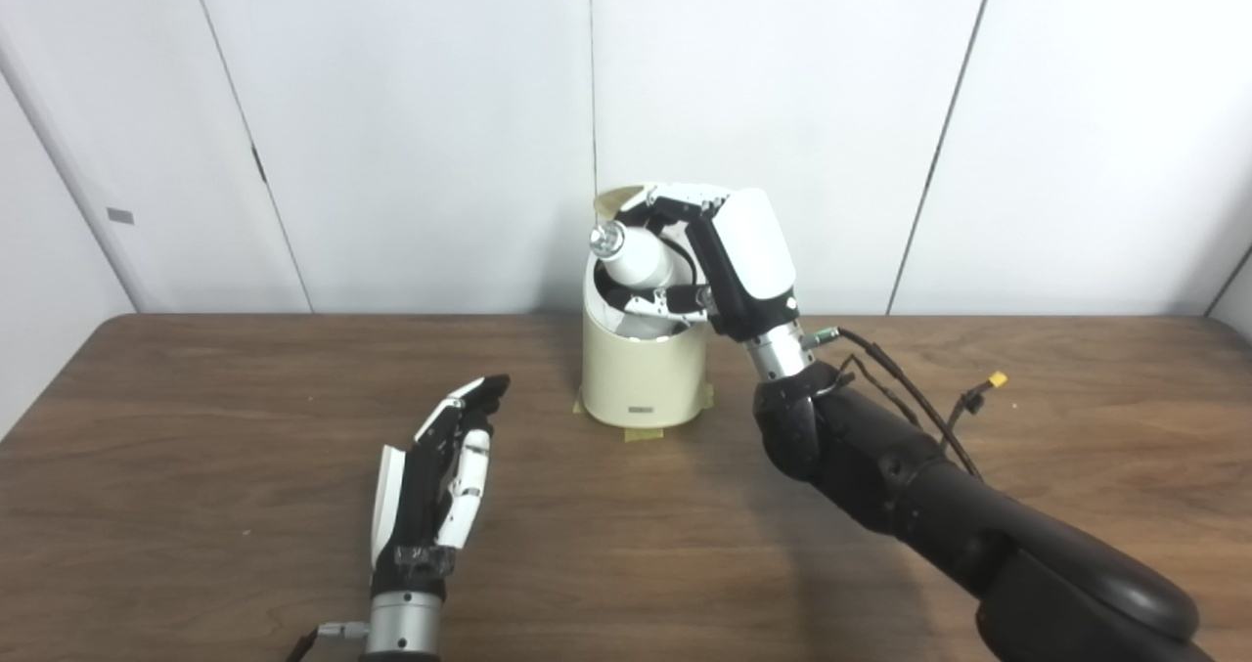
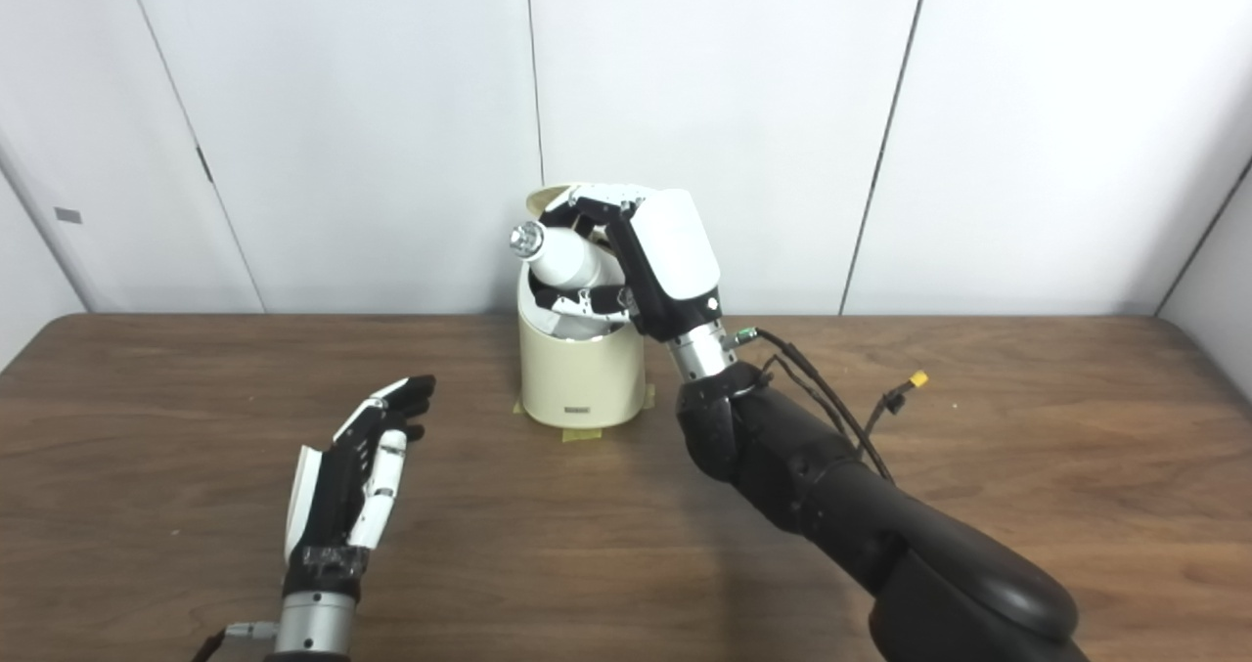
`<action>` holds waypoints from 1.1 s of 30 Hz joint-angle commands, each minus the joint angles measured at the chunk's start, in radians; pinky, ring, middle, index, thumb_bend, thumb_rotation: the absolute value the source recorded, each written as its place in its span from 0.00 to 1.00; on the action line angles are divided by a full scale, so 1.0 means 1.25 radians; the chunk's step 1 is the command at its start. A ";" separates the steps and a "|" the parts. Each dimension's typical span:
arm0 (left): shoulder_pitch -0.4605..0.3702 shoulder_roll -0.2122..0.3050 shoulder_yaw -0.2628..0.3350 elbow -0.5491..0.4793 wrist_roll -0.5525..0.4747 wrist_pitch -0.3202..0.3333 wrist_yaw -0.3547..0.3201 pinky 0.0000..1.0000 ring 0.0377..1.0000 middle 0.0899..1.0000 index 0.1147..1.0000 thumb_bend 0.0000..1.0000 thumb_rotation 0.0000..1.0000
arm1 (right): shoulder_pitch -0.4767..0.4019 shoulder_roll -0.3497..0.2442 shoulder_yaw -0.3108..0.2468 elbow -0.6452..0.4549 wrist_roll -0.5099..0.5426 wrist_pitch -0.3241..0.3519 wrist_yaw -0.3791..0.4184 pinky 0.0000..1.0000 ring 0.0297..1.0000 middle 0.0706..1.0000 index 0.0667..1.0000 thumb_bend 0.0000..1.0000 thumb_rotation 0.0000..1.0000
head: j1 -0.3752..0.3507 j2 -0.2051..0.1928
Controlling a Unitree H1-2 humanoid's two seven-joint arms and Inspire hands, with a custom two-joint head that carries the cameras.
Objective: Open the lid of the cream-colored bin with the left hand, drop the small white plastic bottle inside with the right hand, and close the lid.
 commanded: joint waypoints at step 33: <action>0.029 -0.013 -0.020 0.045 0.018 -0.023 0.008 0.75 0.80 0.80 0.78 0.19 0.86 | -0.042 0.005 -0.009 -0.012 -0.004 -0.008 -0.024 0.45 0.43 0.47 0.44 0.52 0.00 | 0.010 -0.006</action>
